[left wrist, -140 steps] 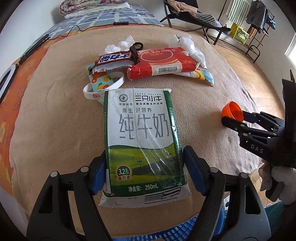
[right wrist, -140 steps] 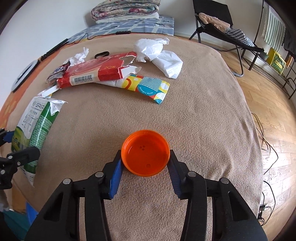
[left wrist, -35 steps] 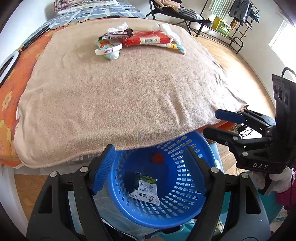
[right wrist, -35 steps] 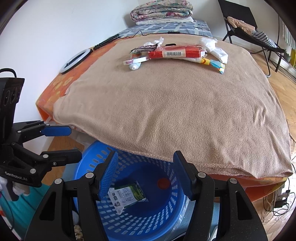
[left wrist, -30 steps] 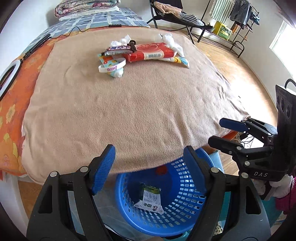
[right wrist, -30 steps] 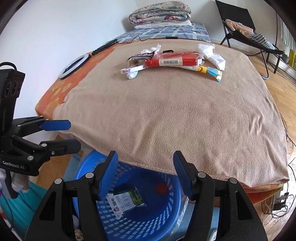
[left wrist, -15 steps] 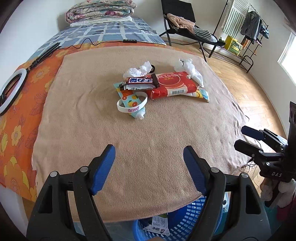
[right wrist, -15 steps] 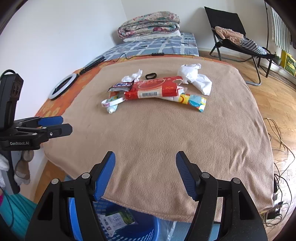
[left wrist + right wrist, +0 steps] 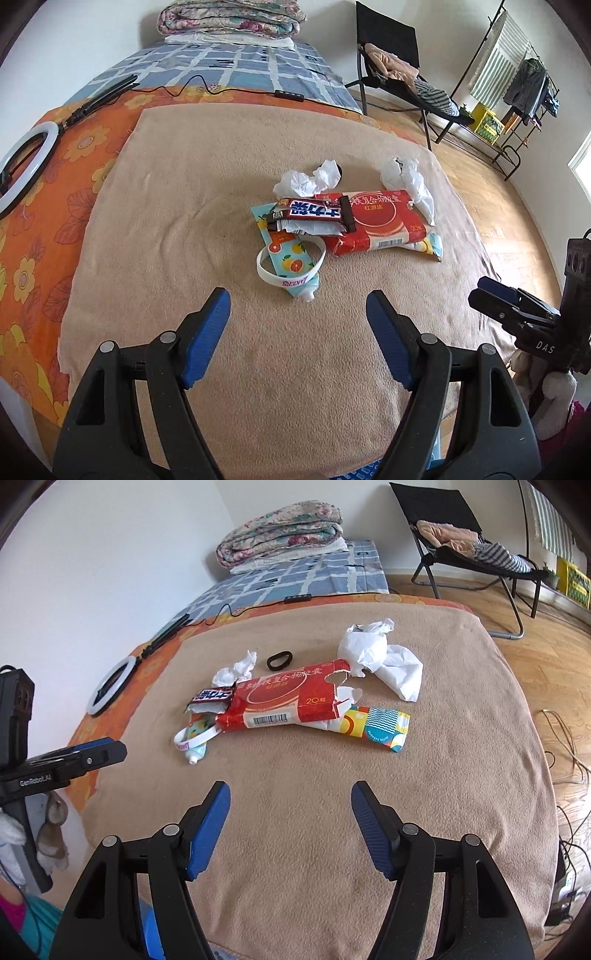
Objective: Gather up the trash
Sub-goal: 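Move both tools back over the red tissue pack and Snickers wrapper, then grasp the Snickers wrapper with the left tool while the right tool grasps the red tissue pack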
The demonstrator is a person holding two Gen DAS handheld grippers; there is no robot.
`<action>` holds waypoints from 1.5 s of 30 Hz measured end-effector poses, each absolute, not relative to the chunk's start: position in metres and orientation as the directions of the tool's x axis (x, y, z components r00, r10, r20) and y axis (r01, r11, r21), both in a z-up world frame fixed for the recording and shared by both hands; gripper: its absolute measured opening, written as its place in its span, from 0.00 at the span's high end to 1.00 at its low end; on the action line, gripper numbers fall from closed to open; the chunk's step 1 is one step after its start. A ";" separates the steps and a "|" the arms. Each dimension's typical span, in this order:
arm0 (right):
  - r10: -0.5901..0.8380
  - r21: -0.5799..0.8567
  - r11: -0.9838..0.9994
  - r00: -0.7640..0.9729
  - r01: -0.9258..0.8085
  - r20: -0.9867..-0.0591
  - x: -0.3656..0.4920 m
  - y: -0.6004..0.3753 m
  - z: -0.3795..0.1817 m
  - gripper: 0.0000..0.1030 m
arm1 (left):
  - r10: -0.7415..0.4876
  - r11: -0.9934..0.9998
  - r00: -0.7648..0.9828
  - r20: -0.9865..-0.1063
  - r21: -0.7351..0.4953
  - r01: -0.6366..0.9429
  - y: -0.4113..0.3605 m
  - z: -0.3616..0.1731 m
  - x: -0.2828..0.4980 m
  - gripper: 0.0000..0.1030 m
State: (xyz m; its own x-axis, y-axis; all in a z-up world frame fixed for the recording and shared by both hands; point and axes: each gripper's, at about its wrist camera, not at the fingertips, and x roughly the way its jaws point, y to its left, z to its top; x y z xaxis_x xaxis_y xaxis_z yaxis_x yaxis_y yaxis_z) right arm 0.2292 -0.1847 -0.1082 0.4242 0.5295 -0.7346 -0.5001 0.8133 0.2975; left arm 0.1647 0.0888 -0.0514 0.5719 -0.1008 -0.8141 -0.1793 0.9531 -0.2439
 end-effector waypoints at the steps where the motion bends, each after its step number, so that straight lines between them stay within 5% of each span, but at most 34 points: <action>1: 0.532 0.309 0.815 0.421 -0.490 -0.735 0.234 -0.185 -0.110 0.34 | -0.101 0.951 0.571 -0.815 -0.248 -0.185 0.090 -0.053 0.168 0.24; 32: 0.593 0.462 0.801 0.396 -0.381 -0.701 0.347 -0.154 -0.137 0.35 | -0.121 0.917 0.555 -0.823 -0.307 -0.256 0.116 -0.087 0.249 0.34; 45: 0.609 0.483 0.786 0.349 -0.387 -0.712 0.354 -0.146 -0.152 0.40 | -0.119 0.930 0.509 -0.852 -0.276 -0.244 0.105 -0.111 0.263 0.55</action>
State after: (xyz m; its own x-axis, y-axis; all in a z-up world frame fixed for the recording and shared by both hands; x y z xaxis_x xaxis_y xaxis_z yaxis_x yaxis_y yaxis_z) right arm 0.3538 -0.1458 -0.1518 0.3492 0.6094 -0.7118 -0.3868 0.7856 0.4829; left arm 0.2633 0.1050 -0.1108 0.5094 -0.1194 -0.8522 -0.2440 0.9296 -0.2761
